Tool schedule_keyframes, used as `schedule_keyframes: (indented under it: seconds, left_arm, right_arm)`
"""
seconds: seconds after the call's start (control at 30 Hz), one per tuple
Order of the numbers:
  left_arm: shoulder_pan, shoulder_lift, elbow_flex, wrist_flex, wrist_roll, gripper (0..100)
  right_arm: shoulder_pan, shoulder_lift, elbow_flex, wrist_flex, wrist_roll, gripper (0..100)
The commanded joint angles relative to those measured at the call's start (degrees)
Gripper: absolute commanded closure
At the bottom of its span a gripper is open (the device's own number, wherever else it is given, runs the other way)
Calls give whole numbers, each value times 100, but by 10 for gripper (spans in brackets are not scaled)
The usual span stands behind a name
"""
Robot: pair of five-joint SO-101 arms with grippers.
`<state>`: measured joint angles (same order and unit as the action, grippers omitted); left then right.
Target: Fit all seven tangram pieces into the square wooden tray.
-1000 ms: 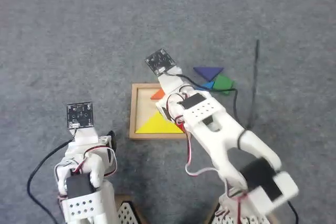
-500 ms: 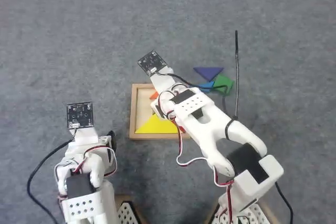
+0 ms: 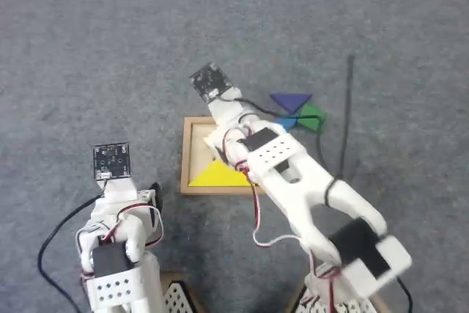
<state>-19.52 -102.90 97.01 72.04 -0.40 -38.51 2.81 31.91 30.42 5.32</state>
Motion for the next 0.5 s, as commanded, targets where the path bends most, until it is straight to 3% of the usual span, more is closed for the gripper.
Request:
schedule_keyframes:
  seconds: [0.0, 0.27, 0.47]
  left_arm:
    - [18, -114, -57, 18, -26, 814]
    - [18, -114, -57, 18, -26, 814]
    - [18, -114, -57, 18, -26, 814]
  right_arm:
    - [4, 365, -607, 119, 44, 902]
    - [31, 1288, -1327, 532, -185, 909]
    - [-593, 1297, -1336, 804, 624, 871]
